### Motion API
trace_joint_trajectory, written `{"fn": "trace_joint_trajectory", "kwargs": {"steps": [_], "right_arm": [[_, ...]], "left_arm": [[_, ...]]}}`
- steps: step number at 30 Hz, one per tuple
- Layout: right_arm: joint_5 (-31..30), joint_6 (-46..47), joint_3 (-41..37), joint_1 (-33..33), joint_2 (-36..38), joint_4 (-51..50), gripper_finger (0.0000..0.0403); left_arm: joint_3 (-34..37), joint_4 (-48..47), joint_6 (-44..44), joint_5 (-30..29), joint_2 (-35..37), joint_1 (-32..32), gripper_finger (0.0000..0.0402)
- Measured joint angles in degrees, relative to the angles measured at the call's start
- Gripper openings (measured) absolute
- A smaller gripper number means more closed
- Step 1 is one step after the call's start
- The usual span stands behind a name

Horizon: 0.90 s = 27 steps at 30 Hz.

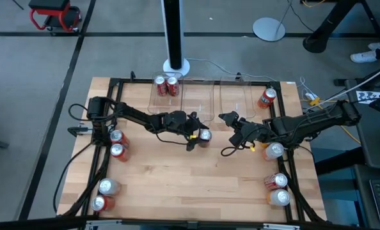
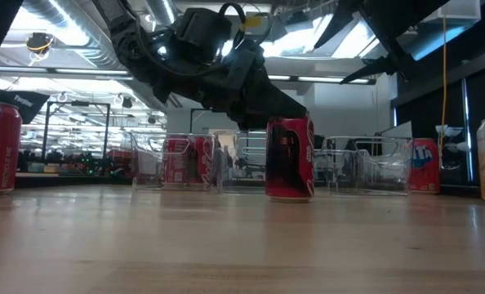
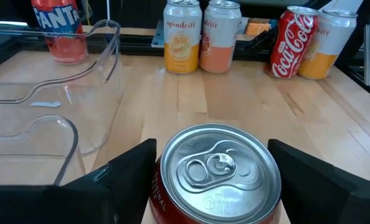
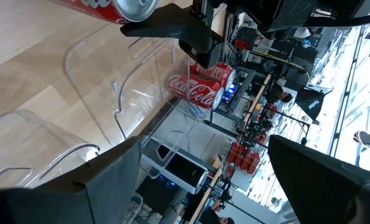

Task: Sort soda cans
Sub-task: Put the center red soda can into the left transparent bin

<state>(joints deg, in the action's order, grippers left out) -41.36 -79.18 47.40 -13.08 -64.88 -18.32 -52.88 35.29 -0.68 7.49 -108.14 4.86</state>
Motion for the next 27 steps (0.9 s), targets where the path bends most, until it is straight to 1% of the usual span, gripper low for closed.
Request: {"fn": "trace_joint_trajectory", "kwargs": {"steps": [3, 6, 10, 13, 24, 27], "right_arm": [[0.00, 0.00, 0.00, 0.00, 0.00, -0.01, 0.0349], [0.00, 0.02, 0.00, 0.00, 0.00, -0.01, 0.0349], [0.00, 0.00, 0.00, 0.00, 0.00, -0.03, 0.0349], [0.02, 0.00, 0.00, 0.00, 0.00, -0.09, 0.0349], [1.09, 0.81, -0.02, -0.01, -0.02, -1.03, 0.0349], [1.09, 0.85, -0.02, -0.01, -0.02, -1.22, 0.0349]], "left_arm": [[0.00, 0.17, -1.40, -0.38, 0.00, 0.07, 0.0279], [0.02, 0.66, -2.75, -1.37, 0.00, 0.11, 0.0291], [0.04, 0.68, -1.15, -1.62, 0.00, -0.21, 0.0311], [0.07, 0.87, -0.78, -1.77, 0.00, -0.39, 0.0318], [-0.24, 1.13, -2.19, -1.90, 0.00, -0.61, 0.0321], [-0.24, 1.14, -0.57, -1.90, -0.03, -1.03, 0.0321]]}}
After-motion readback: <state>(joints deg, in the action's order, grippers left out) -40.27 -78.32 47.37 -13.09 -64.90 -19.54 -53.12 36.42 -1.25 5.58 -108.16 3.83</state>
